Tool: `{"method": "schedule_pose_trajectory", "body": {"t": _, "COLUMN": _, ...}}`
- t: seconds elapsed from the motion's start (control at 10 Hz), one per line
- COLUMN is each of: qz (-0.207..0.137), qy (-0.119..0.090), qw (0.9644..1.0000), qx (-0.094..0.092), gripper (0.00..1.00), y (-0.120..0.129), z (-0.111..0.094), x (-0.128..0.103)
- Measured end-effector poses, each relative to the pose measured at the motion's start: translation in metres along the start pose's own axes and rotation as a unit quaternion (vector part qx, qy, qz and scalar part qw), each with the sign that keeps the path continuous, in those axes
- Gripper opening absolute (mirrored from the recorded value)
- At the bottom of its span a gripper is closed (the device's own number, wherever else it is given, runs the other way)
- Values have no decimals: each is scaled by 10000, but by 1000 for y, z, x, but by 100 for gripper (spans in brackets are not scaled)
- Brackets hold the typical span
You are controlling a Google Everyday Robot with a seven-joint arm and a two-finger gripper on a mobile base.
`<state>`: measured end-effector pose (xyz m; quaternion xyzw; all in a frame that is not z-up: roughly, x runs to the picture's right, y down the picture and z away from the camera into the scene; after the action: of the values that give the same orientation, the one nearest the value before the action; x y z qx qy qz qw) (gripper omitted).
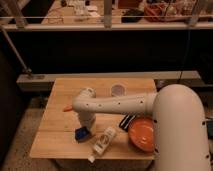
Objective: Wipe the white sponge on the table
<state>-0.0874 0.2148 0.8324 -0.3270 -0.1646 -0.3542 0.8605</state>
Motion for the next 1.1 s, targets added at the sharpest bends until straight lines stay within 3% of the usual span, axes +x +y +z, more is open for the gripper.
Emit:
{"method": "schedule_pose_trajectory", "body": {"t": 0.3, "qz": 108, "qy": 19, "qw": 9999, "qx": 69, "gripper": 0, "y": -36, "z": -2, "x": 28}}
{"method": "schedule_pose_trajectory", "body": {"t": 0.5, "qz": 105, "qy": 11, "qw": 9999, "qx": 99, "gripper": 0, "y": -53, "z": -2, "x": 31}}
{"method": "schedule_pose_trajectory", "body": {"t": 1.1, "qz": -387, "qy": -42, "qw": 9991, "qx": 192, "gripper": 0, "y": -119, "z": -1, "x": -25}}
